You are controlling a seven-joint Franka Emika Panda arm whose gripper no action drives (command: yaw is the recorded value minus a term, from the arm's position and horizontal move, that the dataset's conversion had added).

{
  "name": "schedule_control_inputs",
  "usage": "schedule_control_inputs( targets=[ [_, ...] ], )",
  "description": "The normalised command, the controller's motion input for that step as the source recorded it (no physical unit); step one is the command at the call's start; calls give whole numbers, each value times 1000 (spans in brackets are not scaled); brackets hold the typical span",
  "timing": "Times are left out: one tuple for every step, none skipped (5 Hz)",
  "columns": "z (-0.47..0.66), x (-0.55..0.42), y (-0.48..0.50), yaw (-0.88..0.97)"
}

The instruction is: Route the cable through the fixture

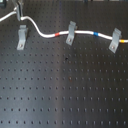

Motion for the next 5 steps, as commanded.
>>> schedule_control_inputs(
  targets=[
    [0,-35,-32,877],
    [0,-14,-10,923],
    [0,-9,-5,946],
    [0,-8,-4,968],
    [0,-6,-2,980]
  ],
)
